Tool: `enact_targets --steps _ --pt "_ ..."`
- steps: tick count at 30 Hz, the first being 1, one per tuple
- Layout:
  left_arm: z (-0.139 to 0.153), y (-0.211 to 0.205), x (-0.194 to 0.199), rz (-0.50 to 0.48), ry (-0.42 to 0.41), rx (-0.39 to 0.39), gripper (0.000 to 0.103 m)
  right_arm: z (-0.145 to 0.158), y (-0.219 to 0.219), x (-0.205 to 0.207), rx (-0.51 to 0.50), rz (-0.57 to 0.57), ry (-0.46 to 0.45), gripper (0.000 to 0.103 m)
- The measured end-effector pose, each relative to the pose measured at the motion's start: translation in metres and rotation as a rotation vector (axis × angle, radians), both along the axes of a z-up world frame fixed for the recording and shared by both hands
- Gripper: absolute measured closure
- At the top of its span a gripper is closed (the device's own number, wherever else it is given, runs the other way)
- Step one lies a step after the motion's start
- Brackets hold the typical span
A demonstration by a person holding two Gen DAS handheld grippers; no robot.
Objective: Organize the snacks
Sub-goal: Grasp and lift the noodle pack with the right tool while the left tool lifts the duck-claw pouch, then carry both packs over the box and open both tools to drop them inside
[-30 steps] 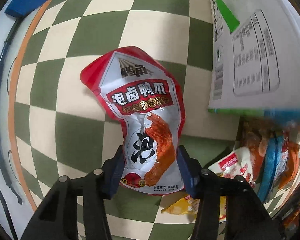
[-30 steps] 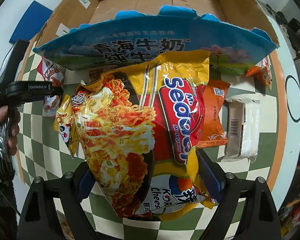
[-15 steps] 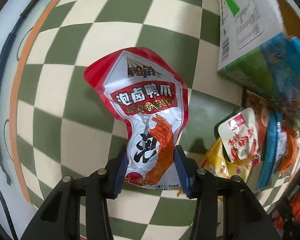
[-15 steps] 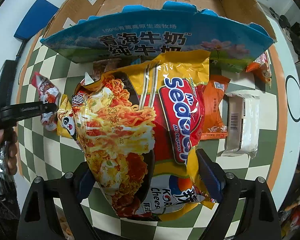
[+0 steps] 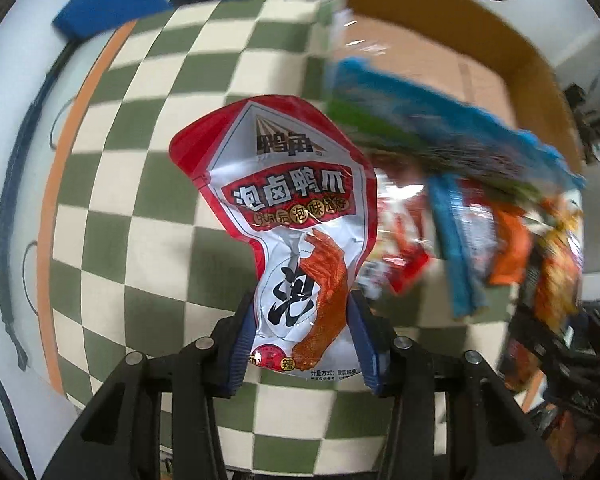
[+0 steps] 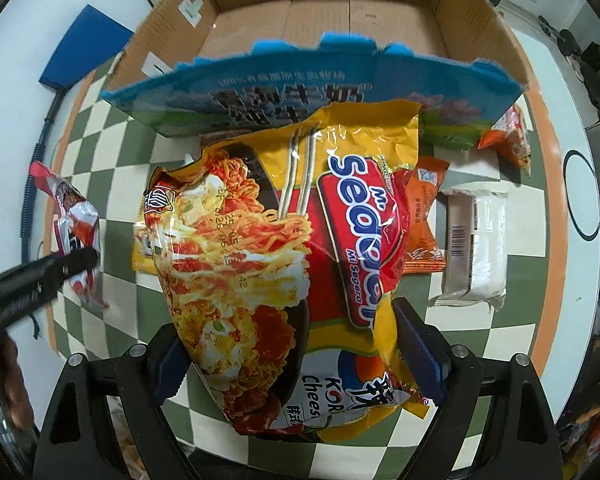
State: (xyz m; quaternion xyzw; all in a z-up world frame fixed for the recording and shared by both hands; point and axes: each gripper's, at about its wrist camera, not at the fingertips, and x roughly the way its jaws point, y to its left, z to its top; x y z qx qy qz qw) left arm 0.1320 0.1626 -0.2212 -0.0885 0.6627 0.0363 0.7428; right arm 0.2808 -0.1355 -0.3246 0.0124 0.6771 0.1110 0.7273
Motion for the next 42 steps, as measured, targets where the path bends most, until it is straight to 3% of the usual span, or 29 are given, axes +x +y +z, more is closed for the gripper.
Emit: enact_targets --steps 4,5,9,11,24,33,38,42 --pt "0.043 -0.035 0.008 -0.069 -0.070 0.002 0.061 0.023 -0.006 -0.004 0.025 -0.013 -0.025 0.011" --pt "0.033 -0.049 0.026 -0.082 -0.082 0.007 0.061 0.028 -0.009 -0.005 0.031 -0.019 -0.029 0.011" --pt "0.066 -0.078 0.043 -0.141 -0.155 0.013 0.061 0.054 -0.020 -0.007 0.053 -0.043 -0.056 0.011" --pt "0.046 -0.111 0.077 -0.157 -0.179 0.022 0.061 0.070 -0.028 -0.008 0.061 -0.059 -0.080 0.011" --pt "0.089 -0.131 0.129 -0.211 -0.297 0.011 0.061 0.140 -0.061 0.016 0.126 -0.178 -0.196 0.011" --pt "0.083 -0.126 0.216 -0.179 -0.220 -0.104 0.061 0.150 -0.065 0.084 0.130 -0.199 -0.218 0.011" --pt "0.061 -0.118 0.274 -0.139 -0.137 -0.162 0.061 0.125 -0.058 0.142 0.116 -0.205 -0.165 0.011" --pt "0.025 -0.109 0.320 -0.094 -0.035 -0.201 0.061 0.096 -0.051 0.184 0.098 -0.220 -0.114 0.011"
